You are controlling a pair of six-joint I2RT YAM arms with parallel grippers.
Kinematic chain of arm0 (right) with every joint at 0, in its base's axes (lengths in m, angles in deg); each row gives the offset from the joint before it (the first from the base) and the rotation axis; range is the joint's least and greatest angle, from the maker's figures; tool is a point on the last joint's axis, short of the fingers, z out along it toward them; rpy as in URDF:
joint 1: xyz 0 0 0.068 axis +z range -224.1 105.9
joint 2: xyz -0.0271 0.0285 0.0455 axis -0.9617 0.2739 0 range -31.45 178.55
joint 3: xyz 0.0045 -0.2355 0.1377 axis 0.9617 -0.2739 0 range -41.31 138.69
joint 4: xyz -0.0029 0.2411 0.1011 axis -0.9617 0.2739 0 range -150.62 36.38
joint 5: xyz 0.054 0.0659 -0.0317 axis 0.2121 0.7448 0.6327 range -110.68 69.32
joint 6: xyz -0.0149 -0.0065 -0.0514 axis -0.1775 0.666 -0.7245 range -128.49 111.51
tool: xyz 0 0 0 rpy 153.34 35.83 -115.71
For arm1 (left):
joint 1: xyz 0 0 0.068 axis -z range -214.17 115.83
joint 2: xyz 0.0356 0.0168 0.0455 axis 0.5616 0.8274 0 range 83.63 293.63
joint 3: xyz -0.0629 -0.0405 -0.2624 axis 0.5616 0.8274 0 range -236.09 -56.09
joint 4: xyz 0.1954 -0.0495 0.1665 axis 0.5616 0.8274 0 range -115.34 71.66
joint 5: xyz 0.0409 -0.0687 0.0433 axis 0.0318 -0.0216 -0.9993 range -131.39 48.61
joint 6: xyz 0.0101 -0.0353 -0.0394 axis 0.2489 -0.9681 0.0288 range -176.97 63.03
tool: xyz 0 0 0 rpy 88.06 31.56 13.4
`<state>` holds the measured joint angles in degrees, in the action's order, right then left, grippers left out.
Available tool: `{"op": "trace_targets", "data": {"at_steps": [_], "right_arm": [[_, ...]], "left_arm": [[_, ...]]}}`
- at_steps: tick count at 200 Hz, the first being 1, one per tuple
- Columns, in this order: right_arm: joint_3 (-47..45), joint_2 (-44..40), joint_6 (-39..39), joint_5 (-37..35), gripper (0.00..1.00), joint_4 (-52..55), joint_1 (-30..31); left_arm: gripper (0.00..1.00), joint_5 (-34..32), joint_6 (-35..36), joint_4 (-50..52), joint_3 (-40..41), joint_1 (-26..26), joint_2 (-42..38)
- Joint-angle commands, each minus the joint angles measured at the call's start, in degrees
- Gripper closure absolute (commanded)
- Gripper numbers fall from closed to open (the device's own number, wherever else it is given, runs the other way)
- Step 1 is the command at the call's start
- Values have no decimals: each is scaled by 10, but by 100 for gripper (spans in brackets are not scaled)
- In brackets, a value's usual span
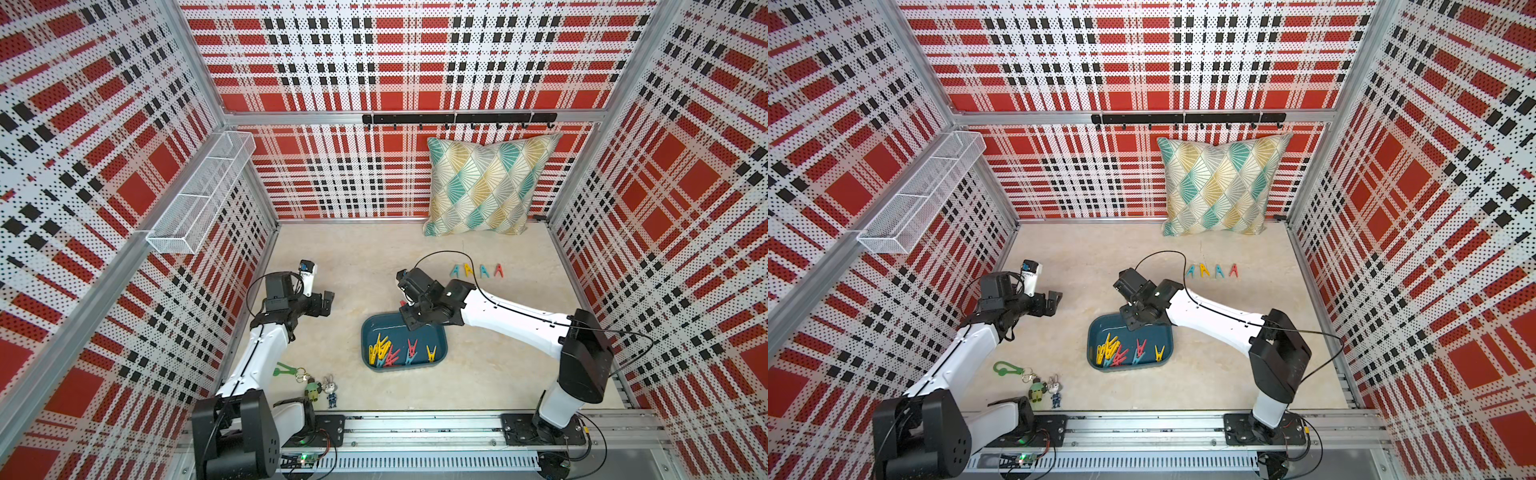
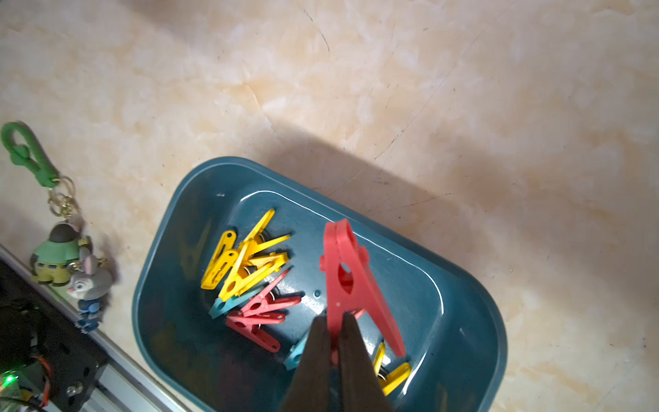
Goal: Take the clothespins out of the storage box
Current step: Pick up the clothespin from the storage box, then place the clothespin at the center of the board.
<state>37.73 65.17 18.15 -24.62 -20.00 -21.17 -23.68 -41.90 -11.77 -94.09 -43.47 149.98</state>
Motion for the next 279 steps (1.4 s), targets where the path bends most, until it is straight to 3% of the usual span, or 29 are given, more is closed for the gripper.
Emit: {"op": "trace_targets", "data": {"at_steps": [1,71,135,199,279], "right_arm": [[-1,-30,-3,4,100,1,-42],[-73,-84,-20,34,100,9,-274],[-69,-46,-56,46,100,17,-460],[21,76,-86,42,100,33,-549],[146,237,-128,27,97,65,-585]], "left_arm": [[1,9,6,6,-8,-7,-1],[1,12,8,10,-10,-7,2],[1,18,10,12,-10,-7,4],[1,19,12,12,-9,-8,-1],[1,22,12,12,-9,-8,-5]]}}
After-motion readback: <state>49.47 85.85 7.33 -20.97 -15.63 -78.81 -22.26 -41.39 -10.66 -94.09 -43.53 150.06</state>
